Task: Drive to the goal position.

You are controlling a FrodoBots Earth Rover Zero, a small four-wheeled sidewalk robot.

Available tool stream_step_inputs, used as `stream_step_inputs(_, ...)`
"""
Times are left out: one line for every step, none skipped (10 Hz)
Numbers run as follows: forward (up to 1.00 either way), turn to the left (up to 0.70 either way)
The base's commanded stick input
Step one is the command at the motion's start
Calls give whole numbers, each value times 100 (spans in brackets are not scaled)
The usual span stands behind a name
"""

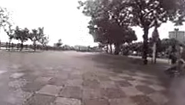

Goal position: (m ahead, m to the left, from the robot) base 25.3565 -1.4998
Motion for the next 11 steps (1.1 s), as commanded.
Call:
stream_step_inputs(100, 18)
stream_step_inputs(100, 23)
stream_step_inputs(100, 23)
stream_step_inputs(100, 14)
stream_step_inputs(100, 0)
stream_step_inputs(100, 0)
stream_step_inputs(100, 0)
stream_step_inputs(100, 0)
stream_step_inputs(100, 0)
stream_step_inputs(100, 0)
stream_step_inputs(100, 0)
